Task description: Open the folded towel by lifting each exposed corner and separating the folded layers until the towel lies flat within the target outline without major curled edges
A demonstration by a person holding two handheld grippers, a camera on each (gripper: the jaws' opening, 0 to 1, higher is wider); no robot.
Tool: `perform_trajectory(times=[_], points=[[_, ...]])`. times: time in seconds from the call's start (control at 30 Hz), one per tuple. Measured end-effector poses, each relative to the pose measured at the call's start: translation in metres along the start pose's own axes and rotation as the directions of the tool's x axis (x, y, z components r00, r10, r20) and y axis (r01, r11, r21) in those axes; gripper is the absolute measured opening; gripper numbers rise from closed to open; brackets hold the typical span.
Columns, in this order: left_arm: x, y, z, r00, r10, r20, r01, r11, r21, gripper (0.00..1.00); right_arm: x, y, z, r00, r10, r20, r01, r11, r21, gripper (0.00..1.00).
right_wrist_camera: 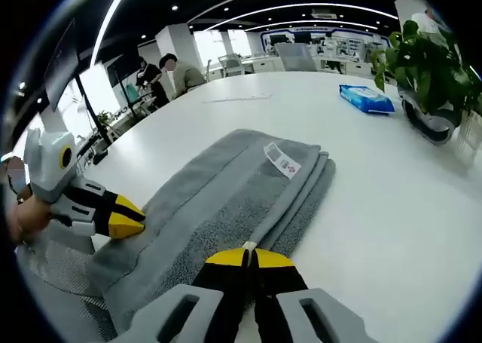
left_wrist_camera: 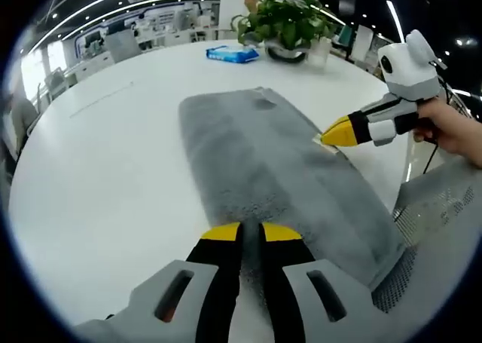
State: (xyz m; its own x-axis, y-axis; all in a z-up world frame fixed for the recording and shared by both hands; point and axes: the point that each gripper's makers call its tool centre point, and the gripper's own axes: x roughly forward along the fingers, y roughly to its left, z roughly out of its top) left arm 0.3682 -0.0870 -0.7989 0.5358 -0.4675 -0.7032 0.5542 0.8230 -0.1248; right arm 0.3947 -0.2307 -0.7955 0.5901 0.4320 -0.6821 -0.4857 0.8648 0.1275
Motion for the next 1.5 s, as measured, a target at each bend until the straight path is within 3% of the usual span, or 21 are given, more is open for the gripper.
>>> perform_trajectory(times=[0.13,0.2,0.27,0.33,0.4,0.57,0.73,0.87,0.97,1.03,1.13,1.17,1.2,1.23,1.33,1.43,1.47,1.5], points=[[-0.004,-0.002,0.017,0.996,-0.019,0.086,0.025,0.997,-0.075,0.07,0.0,0.01,0.014,0.999,-0.017,0.037,0.022,0.988,-0.154,0.0],[-0.007,-0.006,0.029,0.988,-0.044,0.149,0.06,0.993,-0.102,0.07,0.0,0.014,0.02,0.998,-0.017,0.06,0.03,0.975,-0.222,0.0],[-0.008,-0.015,0.04,0.974,-0.093,0.205,0.125,0.981,-0.149,0.07,0.001,0.022,0.025,0.997,-0.004,0.079,0.025,0.962,-0.272,0.0],[-0.005,-0.023,0.046,0.959,-0.147,0.24,0.202,0.953,-0.223,0.08,0.004,0.03,0.028,0.996,0.016,0.089,0.01,0.96,-0.28,0.0],[0.0,-0.026,0.045,0.959,-0.166,0.231,0.226,0.939,-0.261,0.08,0.007,0.038,0.028,0.995,0.035,0.09,-0.007,0.956,-0.294,0.0],[0.009,-0.032,0.043,0.959,-0.176,0.221,0.225,0.95,-0.218,0.08,0.014,0.055,0.028,0.993,0.082,0.081,-0.05,0.937,-0.345,0.0],[0.02,-0.036,0.042,0.95,-0.223,0.22,0.28,0.919,-0.277,0.08,0.016,0.068,0.027,0.985,0.154,0.077,-0.126,0.948,-0.294,0.0],[0.017,-0.026,0.04,0.95,-0.206,0.233,0.282,0.886,-0.368,0.08,0.017,0.076,0.025,0.981,0.182,0.068,-0.149,0.93,-0.337,0.0],[0.017,-0.019,0.038,0.948,-0.204,0.244,0.302,0.822,-0.484,0.08,0.016,0.089,0.023,0.973,0.222,0.063,-0.183,0.909,-0.375,0.0],[0.019,-0.018,0.033,0.951,-0.207,0.229,0.299,0.799,-0.521,0.08,0.017,0.094,0.022,0.971,0.231,0.055,-0.186,0.885,-0.427,0.0],[0.02,-0.019,0.03,0.956,-0.203,0.21,0.284,0.812,-0.509,0.08,0.019,0.098,0.017,0.972,0.233,0.033,-0.189,0.857,-0.479,0.0],[0.021,-0.019,0.028,0.958,-0.205,0.203,0.282,0.811,-0.513,0.08,0.019,0.098,0.016,0.973,0.228,0.028,-0.186,0.852,-0.49,0.0],[0.021,-0.021,0.026,0.957,-0.214,0.193,0.286,0.797,-0.532,0.08,0.02,0.098,0.016,0.974,0.224,0.026,-0.181,0.844,-0.505,0.0],[0.022,-0.022,0.025,0.956,-0.222,0.19,0.291,0.789,-0.541,0.08,0.02,0.098,0.016,0.974,0.225,0.025,-0.182,0.845,-0.503,0.0],[0.021,-0.022,0.022,0.96,-0.22,0.175,0.28,0.789,-0.546,0.08,0.022,0.097,0.014,0.974,0.225,0.016,-0.188,0.85,-0.492,0.0],[0.022,-0.023,0.019,0.96,-0.224,0.169,0.281,0.77,-0.572,0.08,0.023,0.097,0.014,0.974,0.227,0.014,-0.19,0.848,-0.495,0.0],[0.022,-0.022,0.018,0.961,-0.224,0.165,0.278,0.769,-0.576,0.08,0.023,0.098,0.012,0.971,0.239,0.008,-0.205,0.848,-0.488,0.01],[0.022,-0.021,0.018,0.96,-0.224,0.166,0.279,0.764,-0.581,0.08,0.024,0.105,0.003,0.958,0.287,-0.027,-0.271,0.863,-0.426,0.04]])
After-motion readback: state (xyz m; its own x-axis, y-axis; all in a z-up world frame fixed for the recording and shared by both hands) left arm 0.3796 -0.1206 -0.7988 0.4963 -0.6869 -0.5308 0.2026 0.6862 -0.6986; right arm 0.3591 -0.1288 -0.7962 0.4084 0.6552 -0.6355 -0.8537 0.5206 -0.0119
